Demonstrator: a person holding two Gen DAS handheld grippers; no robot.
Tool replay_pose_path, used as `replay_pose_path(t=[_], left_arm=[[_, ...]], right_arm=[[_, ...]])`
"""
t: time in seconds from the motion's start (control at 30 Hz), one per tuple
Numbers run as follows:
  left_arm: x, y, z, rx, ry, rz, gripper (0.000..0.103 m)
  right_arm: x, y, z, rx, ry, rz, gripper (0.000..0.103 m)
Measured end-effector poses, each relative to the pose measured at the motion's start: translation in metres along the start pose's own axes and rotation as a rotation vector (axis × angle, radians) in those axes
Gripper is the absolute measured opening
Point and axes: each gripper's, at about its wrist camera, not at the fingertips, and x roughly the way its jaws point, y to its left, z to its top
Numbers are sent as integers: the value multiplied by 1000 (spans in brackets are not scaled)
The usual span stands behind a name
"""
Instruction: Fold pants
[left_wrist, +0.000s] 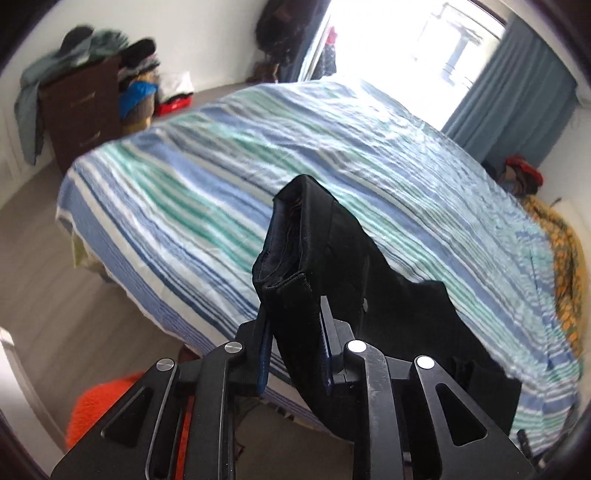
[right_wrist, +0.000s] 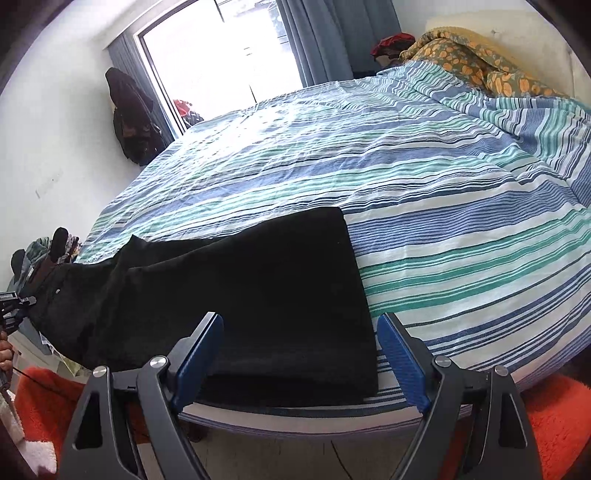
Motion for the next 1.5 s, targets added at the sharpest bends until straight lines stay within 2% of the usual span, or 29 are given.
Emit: replay_pose_path(t=[0.1, 0.17, 0.23, 0.37, 0.4, 0.43, 0.47, 0.5, 0.53, 0.6, 0.67, 0.7, 0.73, 0.8, 0.83, 0.9, 0.93, 0.97, 1.0, 1.03, 1.07, 1.13, 1.17, 1.3, 1.43, 1.5], left_arm=[[-34, -59, -4, 149, -57, -11, 20], [-52, -106, -15, 264, -76, -81, 20], [-61, -155, -33, 380, -66, -187, 20], [-40, -243, -86, 549, 45, -403, 22], [-27, -263, -103, 595, 83, -439, 30], [-15, -277, -120, 633, 131, -467, 38], [3, -291, -138, 672, 200, -481, 39], [17, -302, -154, 705, 258, -459, 41], [31, -306, -168, 727, 312, -437, 41], [38, -297, -175, 708, 348, -438, 41], [29, -278, -156, 653, 341, -507, 41], [23, -271, -143, 636, 317, -522, 47], [13, -263, -126, 611, 270, -522, 59], [3, -233, -87, 527, 146, -464, 71], [7, -220, -73, 481, 110, -424, 71], [30, -204, -61, 449, 109, -347, 69], [46, -198, -62, 449, 134, -310, 59], [65, -195, -69, 462, 180, -279, 53], [79, -194, -82, 479, 233, -273, 41], [89, -194, -98, 504, 275, -281, 41], [91, -194, -117, 541, 278, -287, 41], [80, -194, -144, 617, 194, -271, 41], [76, -193, -147, 630, 185, -278, 41], [80, -182, -133, 580, 245, -346, 41], [77, -183, -138, 616, 208, -320, 41], [78, -184, -137, 608, 208, -320, 41]], right_arm=[[-5, -13, 3, 44, -15, -2, 85], [-8, -22, 5, 79, -27, 0, 85], [-10, -30, 6, 113, -37, -3, 85], [-13, -45, 8, 172, -45, -17, 85], [-14, -47, 9, 183, -47, -17, 85], [-15, -49, 8, 191, -49, -17, 85], [-16, -51, 8, 197, -51, -16, 85], [-17, -52, 9, 199, -54, -14, 85], [-18, -53, 9, 200, -57, -10, 85], [-23, -55, 8, 204, -68, 4, 85], [-31, -55, 8, 197, -91, 12, 85], [-36, -53, 8, 182, -105, 4, 85], [-39, -48, 10, 157, -117, -13, 85], [-41, -35, 15, 114, -127, 2, 85], [-39, -28, 19, 109, -113, 51, 85], [-26, -12, 27, 126, -51, 192, 85], [-15, -4, 30, 142, 1, 278, 85], [1, 2, 34, 171, 80, 371, 85], [19, 6, 35, 214, 165, 441, 85], [35, 8, 35, 258, 230, 474, 85], [51, 9, 34, 288, 302, 496, 85], [74, 14, 34, 273, 393, 447, 84], [82, 18, 35, 233, 417, 418, 84], [114, 41, 38, 156, 532, 461, 84], [131, 66, 38, 94, 576, 446, 84], [133, 78, 37, 70, 585, 444, 73]])
